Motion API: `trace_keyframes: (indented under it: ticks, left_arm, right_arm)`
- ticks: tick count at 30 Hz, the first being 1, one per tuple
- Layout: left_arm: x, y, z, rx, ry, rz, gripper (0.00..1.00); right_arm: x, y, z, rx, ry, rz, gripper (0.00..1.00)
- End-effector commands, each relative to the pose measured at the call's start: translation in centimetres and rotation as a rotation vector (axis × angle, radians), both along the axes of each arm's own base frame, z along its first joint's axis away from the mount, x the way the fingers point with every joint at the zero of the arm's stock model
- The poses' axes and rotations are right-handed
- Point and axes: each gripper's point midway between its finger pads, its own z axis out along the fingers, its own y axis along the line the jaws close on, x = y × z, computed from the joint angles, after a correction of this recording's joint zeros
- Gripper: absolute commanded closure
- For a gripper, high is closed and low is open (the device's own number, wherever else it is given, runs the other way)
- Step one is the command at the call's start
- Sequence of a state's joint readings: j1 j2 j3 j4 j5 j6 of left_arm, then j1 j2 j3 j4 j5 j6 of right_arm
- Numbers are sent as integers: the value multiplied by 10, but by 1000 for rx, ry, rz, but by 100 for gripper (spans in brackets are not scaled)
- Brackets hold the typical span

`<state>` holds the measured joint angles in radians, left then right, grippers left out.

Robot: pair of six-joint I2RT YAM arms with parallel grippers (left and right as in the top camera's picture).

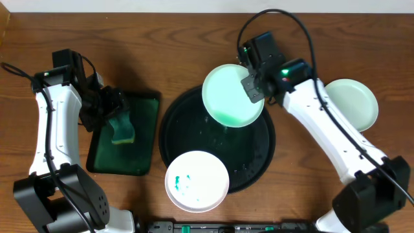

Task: Clean dirty plates on tray and stack at the side
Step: 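Lift the cleaned plate by its rim with the right gripper, then carry the plate right and stack it on the plate on the table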

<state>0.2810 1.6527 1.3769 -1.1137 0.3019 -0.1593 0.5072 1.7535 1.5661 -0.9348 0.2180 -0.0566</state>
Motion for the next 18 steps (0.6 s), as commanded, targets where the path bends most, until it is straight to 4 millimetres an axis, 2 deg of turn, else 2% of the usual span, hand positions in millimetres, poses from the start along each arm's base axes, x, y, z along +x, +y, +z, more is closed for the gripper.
trace_keyframes:
  ticks: [1,9,18]
  left_arm:
    - [6,0,12,-5,-46,-15,15]
    - [6,0,12,-5,-46,-15,15]
    - [5,-2,12,-12,-40,-15,15]
  right_arm:
    - [0,9,8,-122,-67,49,99]
    - [-25,37,21,-323,-169,127,99]
    - [-38,45,43,-485,-300,125,99]
